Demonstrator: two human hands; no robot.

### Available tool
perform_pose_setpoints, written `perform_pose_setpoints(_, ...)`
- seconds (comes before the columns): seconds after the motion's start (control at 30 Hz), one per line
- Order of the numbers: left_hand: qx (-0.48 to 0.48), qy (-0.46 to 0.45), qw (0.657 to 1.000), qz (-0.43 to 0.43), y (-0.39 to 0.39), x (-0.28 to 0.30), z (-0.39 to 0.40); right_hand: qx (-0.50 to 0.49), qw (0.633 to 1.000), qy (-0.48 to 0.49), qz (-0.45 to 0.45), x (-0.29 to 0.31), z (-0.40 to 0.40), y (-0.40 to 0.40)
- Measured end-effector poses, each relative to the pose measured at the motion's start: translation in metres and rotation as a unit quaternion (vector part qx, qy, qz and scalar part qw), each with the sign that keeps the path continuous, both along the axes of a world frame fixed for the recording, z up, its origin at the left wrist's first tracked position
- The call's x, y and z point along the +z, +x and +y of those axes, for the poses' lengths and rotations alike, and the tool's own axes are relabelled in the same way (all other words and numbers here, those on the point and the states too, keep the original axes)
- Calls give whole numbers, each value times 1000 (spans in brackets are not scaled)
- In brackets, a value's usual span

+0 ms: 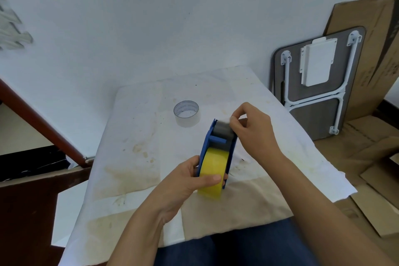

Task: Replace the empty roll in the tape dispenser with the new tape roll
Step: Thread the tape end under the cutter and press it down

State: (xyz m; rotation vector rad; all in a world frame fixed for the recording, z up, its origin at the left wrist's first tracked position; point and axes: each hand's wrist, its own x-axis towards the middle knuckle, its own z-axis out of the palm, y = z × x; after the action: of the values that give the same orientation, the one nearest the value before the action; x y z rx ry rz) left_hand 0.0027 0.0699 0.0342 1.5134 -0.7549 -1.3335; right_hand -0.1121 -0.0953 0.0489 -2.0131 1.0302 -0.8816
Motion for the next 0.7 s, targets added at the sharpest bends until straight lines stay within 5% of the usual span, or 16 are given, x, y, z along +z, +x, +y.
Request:
perform_pose_setpoints(0.37, 23, 14, 999, -30, -1, -1, -4, 18, 994, 106, 2, 7, 1, -8)
perform_pose_setpoints(0.7, 0, -2, 1000, -23, -2, 6, -3, 15, 998, 53, -5, 10, -2, -10)
